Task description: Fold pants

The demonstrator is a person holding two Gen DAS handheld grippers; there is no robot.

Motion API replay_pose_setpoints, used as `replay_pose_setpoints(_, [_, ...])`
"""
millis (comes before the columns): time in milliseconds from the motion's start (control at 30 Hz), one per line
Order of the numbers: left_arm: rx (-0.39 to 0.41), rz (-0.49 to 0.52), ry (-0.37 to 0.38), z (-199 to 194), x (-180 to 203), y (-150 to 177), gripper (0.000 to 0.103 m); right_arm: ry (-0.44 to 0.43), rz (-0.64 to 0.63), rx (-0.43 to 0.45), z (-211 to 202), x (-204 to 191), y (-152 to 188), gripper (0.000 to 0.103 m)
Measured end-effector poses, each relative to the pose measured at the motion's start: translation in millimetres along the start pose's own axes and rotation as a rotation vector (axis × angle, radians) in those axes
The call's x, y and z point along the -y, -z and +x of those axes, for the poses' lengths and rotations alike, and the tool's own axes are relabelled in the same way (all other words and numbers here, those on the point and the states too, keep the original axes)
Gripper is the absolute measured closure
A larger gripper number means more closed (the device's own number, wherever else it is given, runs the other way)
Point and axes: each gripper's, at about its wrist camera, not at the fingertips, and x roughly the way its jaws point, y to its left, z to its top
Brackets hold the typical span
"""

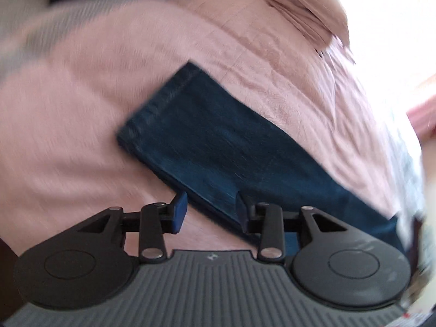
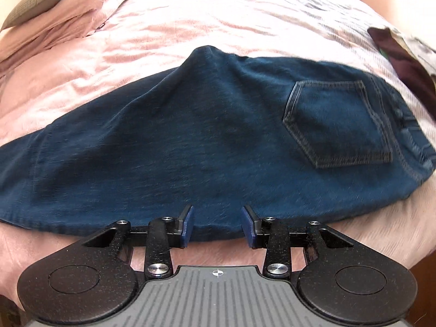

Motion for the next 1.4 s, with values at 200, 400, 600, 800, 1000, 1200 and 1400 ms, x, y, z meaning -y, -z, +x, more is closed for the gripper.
replay_pose_setpoints(200, [0.064, -0.282, 0.091, 22.6, -35.6, 15.0, 0.071, -0.003, 0.028, 0.028, 0.3, -2.1, -2.5, 0.068])
replay_pose_setpoints(400, [0.185, -0.232, 0.145, 15.4, -30.1, 13.8, 0.094, -0.062, -0.102, 0.045, 5.1, -49.9, -0.6, 0.068])
replay_pose_setpoints(600, [0.145, -0.175, 0.105, 28.8, -38.3, 7.8, 0.087, -0.220, -0.208, 0.021, 20.1, -133.3, 5.0, 0.067])
replay_pose_setpoints(800, [0.163, -0.183, 0.116, 33.2, -40.8, 7.8, 0.087, -0.218, -0.299, 0.035, 27.8, -190.7, 19.5, 0.066])
replay_pose_setpoints(1000, [0.194, -0.126, 0.100, 32.7, -31.9, 2.9, 0.095, -0.220, -0.300, 0.029, 26.6, -186.9, 17.3, 0.063])
replay_pose_setpoints(1200, [0.283, 0.170, 0.018, 6.5, 15.4, 2.0, 0.097, -0.205, -0.063, 0.046, 9.7, -108.2, 2.3, 0.063])
replay_pose_setpoints(1400, [0.382, 0.512, 0.025, -17.8, 107.1, 1.4, 0.099, -0.063, 0.135, 0.089, -16.1, 16.0, -10.6, 0.063])
